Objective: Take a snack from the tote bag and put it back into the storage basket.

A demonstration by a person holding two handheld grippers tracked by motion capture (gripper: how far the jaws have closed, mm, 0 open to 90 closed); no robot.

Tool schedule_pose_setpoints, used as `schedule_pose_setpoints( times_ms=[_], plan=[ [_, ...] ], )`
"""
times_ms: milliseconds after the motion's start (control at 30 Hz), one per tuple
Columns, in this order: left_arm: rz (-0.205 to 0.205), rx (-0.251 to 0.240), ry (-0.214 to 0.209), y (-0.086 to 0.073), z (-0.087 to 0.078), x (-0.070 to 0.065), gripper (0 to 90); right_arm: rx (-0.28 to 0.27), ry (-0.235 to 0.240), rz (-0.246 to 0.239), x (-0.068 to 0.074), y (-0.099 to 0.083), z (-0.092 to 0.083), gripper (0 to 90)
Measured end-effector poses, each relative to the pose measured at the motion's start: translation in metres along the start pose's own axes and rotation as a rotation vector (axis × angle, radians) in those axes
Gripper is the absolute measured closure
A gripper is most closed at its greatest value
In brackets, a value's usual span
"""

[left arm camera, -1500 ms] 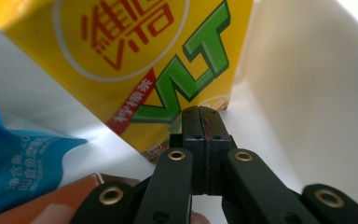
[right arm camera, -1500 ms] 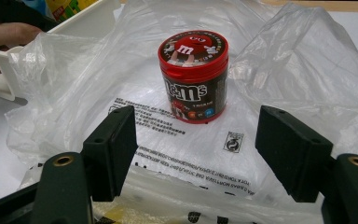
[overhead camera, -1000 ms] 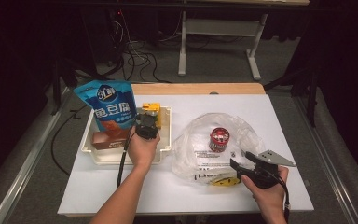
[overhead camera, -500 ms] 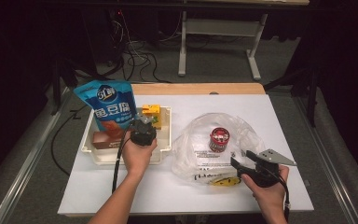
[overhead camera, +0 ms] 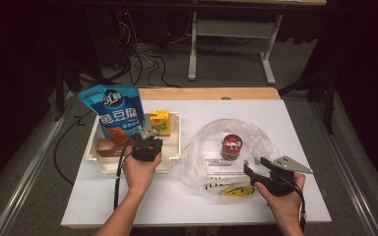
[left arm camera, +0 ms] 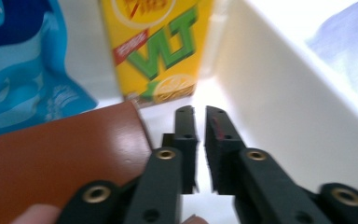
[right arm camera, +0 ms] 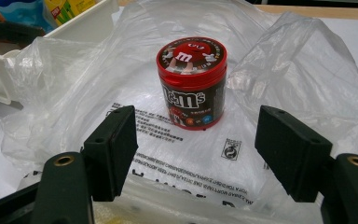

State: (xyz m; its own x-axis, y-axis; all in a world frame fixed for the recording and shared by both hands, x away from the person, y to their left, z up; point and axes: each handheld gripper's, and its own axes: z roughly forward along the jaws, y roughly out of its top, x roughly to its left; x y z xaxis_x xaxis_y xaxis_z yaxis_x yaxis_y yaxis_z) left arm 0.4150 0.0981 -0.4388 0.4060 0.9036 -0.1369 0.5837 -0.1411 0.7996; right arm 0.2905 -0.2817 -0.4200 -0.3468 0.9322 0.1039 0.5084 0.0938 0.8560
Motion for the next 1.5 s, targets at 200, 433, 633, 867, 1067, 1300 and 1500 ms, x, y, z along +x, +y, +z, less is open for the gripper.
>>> schedule_pose_setpoints(
  times_ms=[200, 433, 633, 867, 1067, 1300, 1500],
  plan=[
    [-0.026, -0.063, -0.107, -0.001, -0.022, 0.004, 65.1, -0.002, 0.000, 0.000, 0.000, 0.003, 0.001, 30.0],
    [-0.018, -0.121, -0.209, -0.002, -0.046, 0.013, 50.8, 0.000, 0.000, 0.000, 0.001, 0.009, 0.005, 30.5],
    [-0.001, -0.136, -0.251, -0.007, -0.060, 0.012, 26.4, 0.021, 0.000, -0.025, 0.004, 0.013, 0.012, 32.8],
    [0.021, -0.127, -0.289, -0.021, -0.062, 0.010, 9.2, 0.040, -0.003, -0.032, 0.004, 0.016, 0.023, 32.6],
    [0.046, -0.129, -0.286, -0.023, -0.063, 0.003, 5.9, 0.020, -0.004, -0.031, 0.010, 0.021, 0.027, 32.4],
    [0.078, -0.126, -0.282, -0.025, -0.065, 0.000, 7.3, -0.009, -0.007, -0.037, 0.015, 0.033, 0.027, 32.7],
    [0.089, -0.126, -0.287, -0.027, -0.065, -0.003, 7.9, 0.003, -0.007, -0.047, 0.017, 0.041, 0.039, 32.2]
  ],
)
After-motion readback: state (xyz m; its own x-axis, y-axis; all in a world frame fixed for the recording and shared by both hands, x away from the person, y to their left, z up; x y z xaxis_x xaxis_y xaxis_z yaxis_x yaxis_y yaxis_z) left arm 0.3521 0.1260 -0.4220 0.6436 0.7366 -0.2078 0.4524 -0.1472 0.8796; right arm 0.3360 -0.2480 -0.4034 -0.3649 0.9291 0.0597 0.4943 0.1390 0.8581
